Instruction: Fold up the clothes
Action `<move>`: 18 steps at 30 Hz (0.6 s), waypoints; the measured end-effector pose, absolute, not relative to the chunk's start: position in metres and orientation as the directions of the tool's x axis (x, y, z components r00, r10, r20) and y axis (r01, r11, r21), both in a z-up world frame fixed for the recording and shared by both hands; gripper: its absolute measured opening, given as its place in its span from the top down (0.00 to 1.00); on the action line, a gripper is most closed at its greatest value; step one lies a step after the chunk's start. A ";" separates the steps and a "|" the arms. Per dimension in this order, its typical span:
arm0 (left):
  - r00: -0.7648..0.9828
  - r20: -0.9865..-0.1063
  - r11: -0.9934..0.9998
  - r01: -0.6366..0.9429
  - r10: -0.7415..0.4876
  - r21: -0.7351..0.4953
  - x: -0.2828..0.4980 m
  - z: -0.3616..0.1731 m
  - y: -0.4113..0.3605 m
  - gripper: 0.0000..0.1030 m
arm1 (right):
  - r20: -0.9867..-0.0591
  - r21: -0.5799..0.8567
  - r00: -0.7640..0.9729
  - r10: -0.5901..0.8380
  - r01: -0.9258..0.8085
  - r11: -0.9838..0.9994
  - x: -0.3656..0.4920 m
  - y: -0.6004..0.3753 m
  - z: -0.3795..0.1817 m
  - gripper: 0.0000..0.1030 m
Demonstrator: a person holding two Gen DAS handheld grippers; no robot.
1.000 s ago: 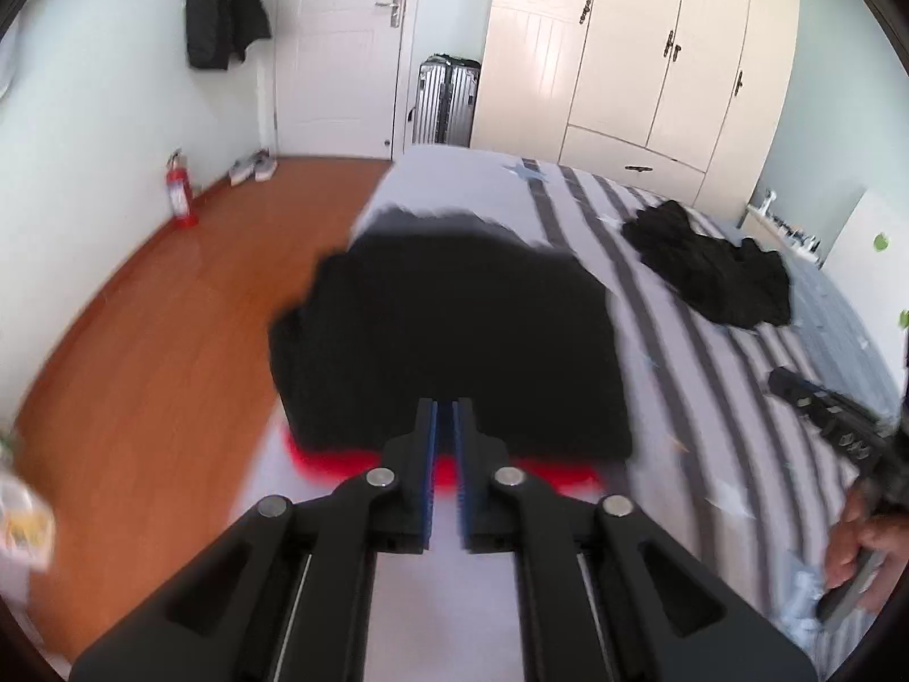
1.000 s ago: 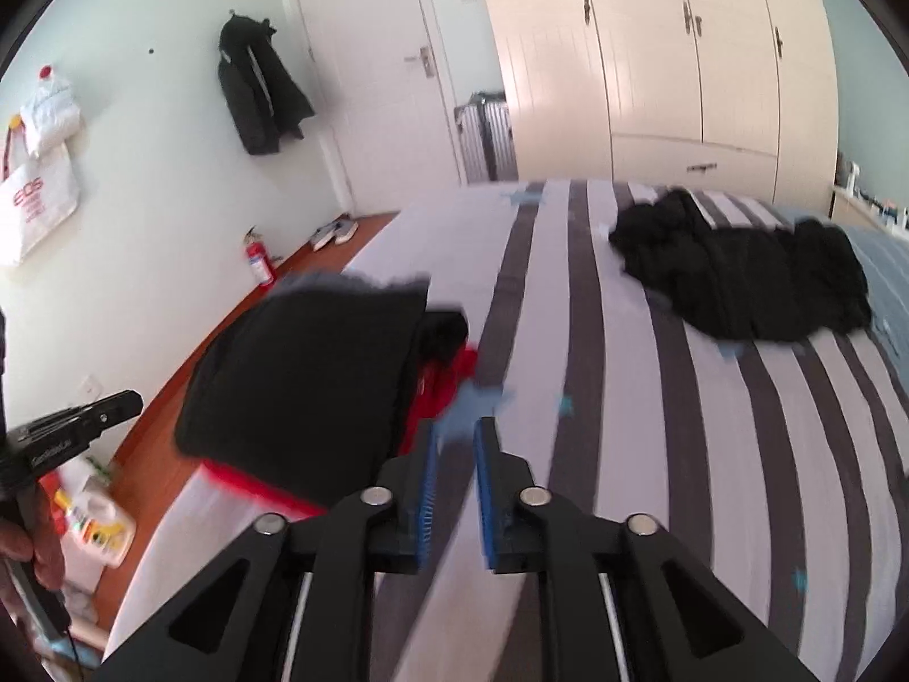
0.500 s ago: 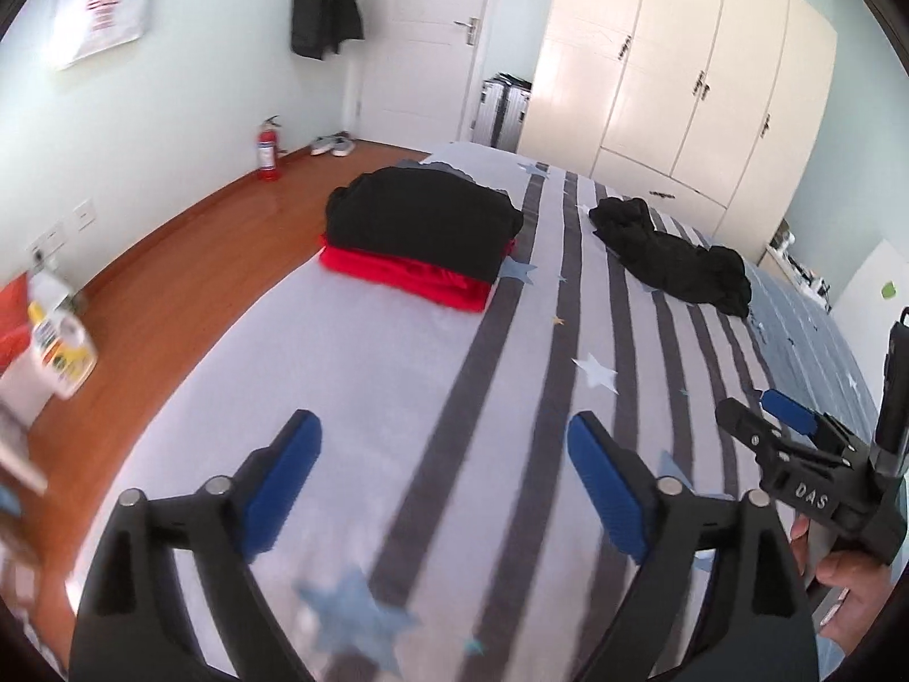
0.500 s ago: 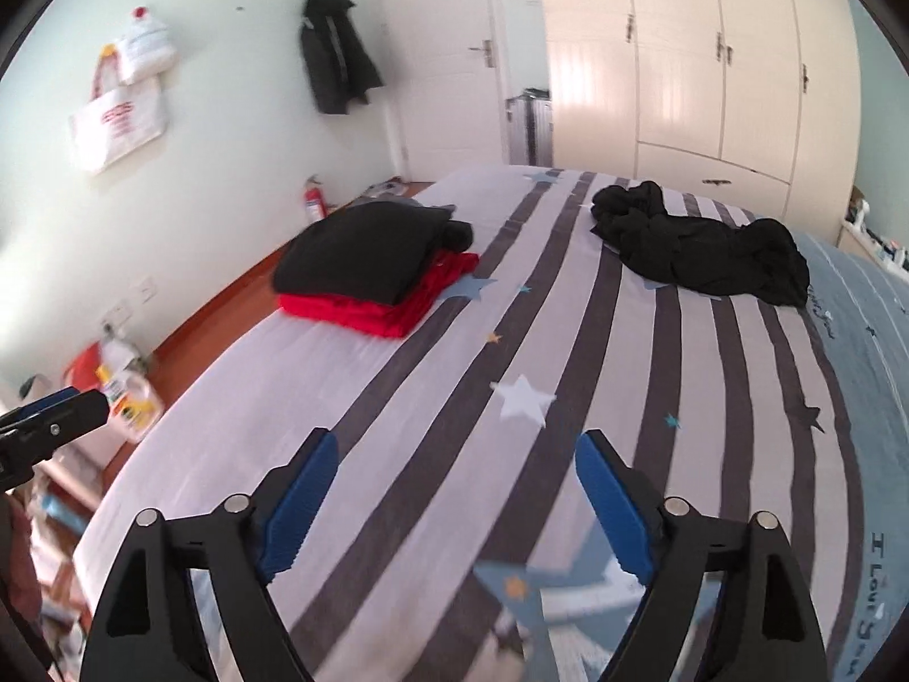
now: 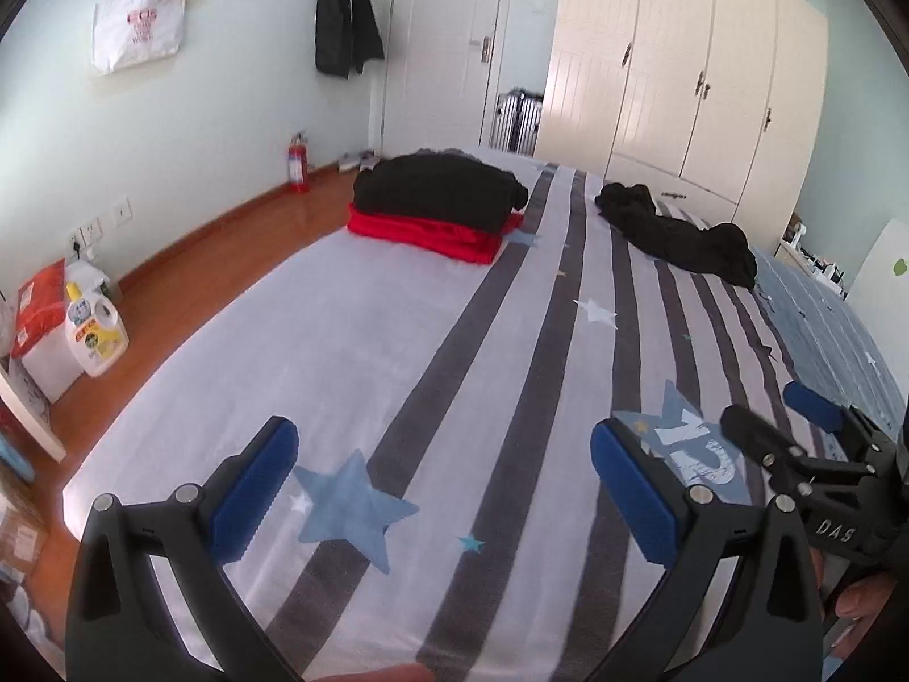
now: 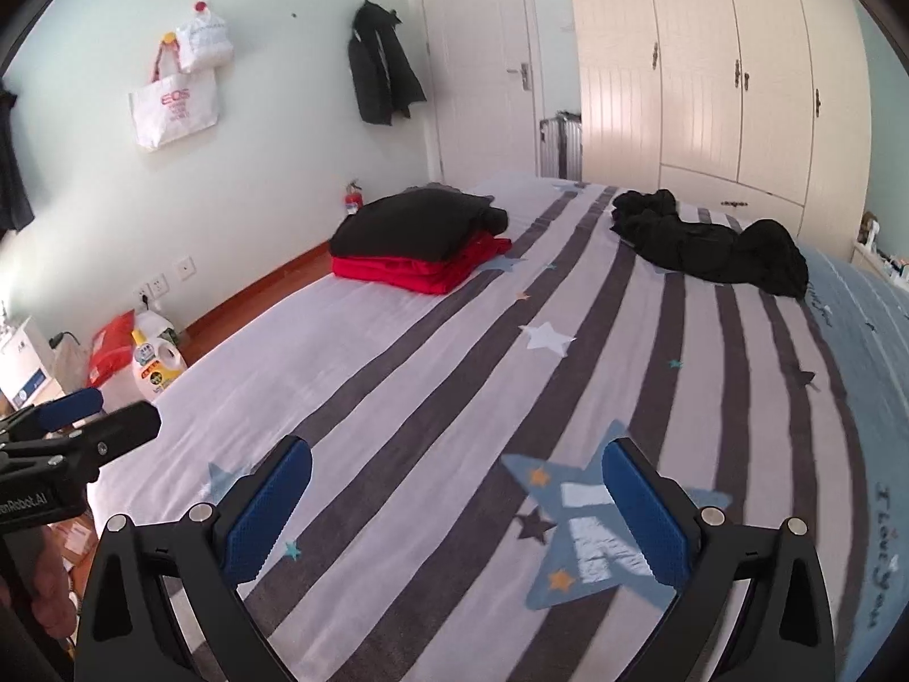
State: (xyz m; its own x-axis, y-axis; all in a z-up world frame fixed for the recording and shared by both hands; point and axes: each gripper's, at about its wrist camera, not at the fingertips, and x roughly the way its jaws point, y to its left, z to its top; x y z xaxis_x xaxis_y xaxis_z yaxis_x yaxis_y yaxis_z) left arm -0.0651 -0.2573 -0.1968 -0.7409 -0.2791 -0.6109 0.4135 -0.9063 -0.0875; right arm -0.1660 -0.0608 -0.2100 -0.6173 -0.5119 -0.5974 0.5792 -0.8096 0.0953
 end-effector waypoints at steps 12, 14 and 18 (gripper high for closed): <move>-0.771 -0.545 -0.897 0.436 -0.329 -0.076 0.020 -0.134 -0.217 0.01 | -0.483 0.103 -0.693 -0.536 0.563 -0.820 -0.080 -0.043 -0.152 0.02; -0.771 -0.533 -0.891 0.449 -0.348 -0.069 0.039 -0.111 -0.208 0.01 | -0.472 0.095 -0.700 -0.536 0.564 -0.820 -0.061 -0.035 -0.125 0.02; -0.788 -0.492 -0.892 0.450 -0.370 -0.049 0.073 -0.064 -0.187 0.01 | -0.459 0.075 -0.708 -0.537 0.571 -0.817 -0.029 -0.019 -0.071 0.02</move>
State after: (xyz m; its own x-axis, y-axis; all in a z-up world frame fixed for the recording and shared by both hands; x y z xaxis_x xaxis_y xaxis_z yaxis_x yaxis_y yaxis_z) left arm 0.0734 -0.1874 -0.0636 -0.7881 -0.3699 -0.4921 0.4495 -0.8919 -0.0495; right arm -0.0288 -0.0187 -0.0707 -0.7079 -0.5371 -0.4588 0.5712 -0.8173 0.0754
